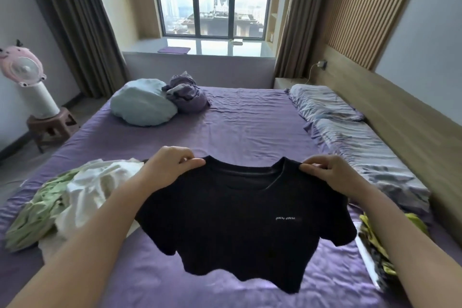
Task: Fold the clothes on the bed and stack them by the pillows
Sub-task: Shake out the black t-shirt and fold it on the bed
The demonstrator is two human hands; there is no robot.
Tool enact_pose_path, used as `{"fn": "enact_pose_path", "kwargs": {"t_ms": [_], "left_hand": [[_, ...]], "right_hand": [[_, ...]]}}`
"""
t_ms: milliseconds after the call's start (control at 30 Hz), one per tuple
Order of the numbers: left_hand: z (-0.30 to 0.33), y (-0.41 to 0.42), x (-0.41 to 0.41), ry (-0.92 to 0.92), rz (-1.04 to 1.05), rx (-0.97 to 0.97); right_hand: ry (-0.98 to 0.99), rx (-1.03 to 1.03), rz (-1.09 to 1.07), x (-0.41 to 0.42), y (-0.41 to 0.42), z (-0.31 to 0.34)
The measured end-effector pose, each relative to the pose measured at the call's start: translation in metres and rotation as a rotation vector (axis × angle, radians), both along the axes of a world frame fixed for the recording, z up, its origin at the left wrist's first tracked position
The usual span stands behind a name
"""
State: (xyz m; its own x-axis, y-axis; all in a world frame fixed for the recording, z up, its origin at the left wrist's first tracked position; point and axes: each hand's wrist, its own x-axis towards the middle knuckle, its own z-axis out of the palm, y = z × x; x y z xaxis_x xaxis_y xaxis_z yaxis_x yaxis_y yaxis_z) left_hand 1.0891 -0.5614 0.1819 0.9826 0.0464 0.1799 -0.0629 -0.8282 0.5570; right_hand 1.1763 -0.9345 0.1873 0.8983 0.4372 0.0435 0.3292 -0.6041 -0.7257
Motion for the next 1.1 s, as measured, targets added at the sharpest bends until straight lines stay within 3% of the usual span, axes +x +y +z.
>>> {"fn": "enact_pose_path", "kwargs": {"t_ms": [267,533,667,833,967,1100], "left_hand": [[-0.032,-0.014,0.018,0.164,0.067,0.061],[-0.151,-0.012,0.065,0.483,0.08,-0.011],[-0.21,-0.006,0.091,0.645,0.176,0.144],[-0.256,-0.002,0.121,0.587,0.276,0.237],[-0.285,-0.003,0.138,0.491,0.299,0.012],[-0.305,0.005,0.16,0.416,0.327,0.092]], "right_hand": [[0.1,-0.047,0.004,0.029,-0.001,-0.035],[0.275,-0.359,-0.102,0.057,0.023,-0.155],[0.344,-0.578,-0.218,0.063,0.038,-0.21],[0.262,-0.493,-0.349,0.075,0.066,-0.254],[0.171,-0.313,-0.389,0.09,0.087,-0.281],[0.064,-0.498,-0.46,0.115,0.092,-0.304]]}}
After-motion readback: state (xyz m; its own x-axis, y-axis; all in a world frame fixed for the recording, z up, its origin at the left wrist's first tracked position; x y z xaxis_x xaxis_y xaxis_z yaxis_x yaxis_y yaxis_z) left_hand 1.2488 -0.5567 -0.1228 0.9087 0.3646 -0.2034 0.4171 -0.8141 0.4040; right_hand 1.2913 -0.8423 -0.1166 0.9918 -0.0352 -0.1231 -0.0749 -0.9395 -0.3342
